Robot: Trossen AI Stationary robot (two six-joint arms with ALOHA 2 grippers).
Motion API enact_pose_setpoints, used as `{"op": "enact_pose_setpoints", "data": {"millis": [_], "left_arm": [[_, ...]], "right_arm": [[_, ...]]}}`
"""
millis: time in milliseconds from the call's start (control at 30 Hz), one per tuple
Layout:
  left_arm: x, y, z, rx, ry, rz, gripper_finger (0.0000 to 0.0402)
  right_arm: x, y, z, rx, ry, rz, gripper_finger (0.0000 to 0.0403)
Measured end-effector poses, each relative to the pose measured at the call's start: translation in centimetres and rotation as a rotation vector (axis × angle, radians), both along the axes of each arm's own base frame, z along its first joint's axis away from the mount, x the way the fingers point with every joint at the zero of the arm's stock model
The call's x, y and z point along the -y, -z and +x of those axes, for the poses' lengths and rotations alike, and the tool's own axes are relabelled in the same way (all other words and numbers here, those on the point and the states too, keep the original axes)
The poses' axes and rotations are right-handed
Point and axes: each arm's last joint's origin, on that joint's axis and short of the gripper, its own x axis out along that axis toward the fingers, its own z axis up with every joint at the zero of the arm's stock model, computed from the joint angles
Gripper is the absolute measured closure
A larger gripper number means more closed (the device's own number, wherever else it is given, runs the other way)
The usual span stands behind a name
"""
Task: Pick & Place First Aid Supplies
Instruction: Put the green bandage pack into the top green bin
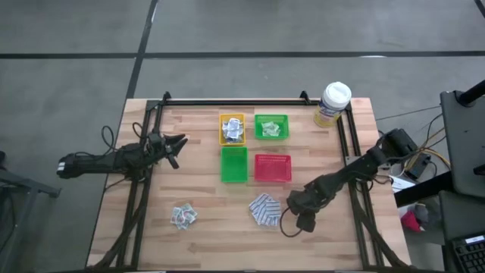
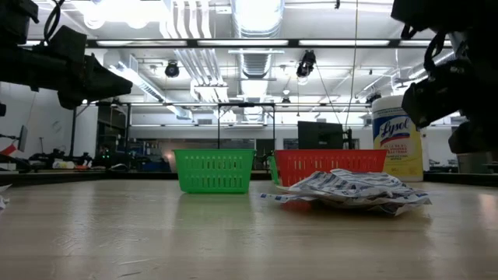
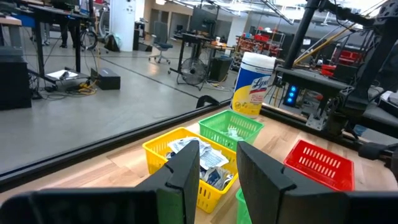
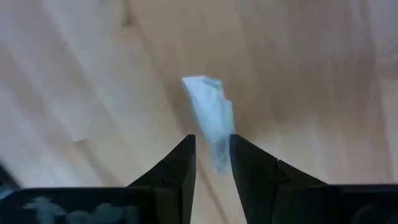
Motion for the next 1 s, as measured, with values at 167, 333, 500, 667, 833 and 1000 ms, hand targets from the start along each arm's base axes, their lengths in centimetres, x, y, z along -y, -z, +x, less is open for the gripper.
{"op": "enact_pose_setpoints", "data": {"millis": [167,333,500,667,833,1000], "left_arm": [[0.00,0.00,0.00,0.000,0.000,0.000,0.0293],[0.00,0.01,0.01,-0.001,0.000,0.000,0.0293],[0.00,0.02,0.02,-0.003,0.000,0.000,0.0293],[0.00,0.04,0.02,-0.003,0.000,0.000,0.0293],[0.00,0.04,0.02,-0.003,0.000,-0.001,0.0293],[0.00,0.03,0.03,-0.002,0.000,-0.001,0.0293]], "right_arm": [[-0.07,0.48,0.10,-0.018,0.015,-0.019,0.0303],[-0.22,0.47,0.09,-0.018,0.013,-0.026,0.0313],[-0.20,0.34,0.04,-0.011,0.014,-0.026,0.0333],[-0.20,0.34,0.05,-0.011,0.017,-0.026,0.0354],[-0.20,0.34,0.05,-0.011,0.015,-0.025,0.0370],[-0.23,0.31,0.04,-0.007,0.009,-0.022,0.0376]]}}
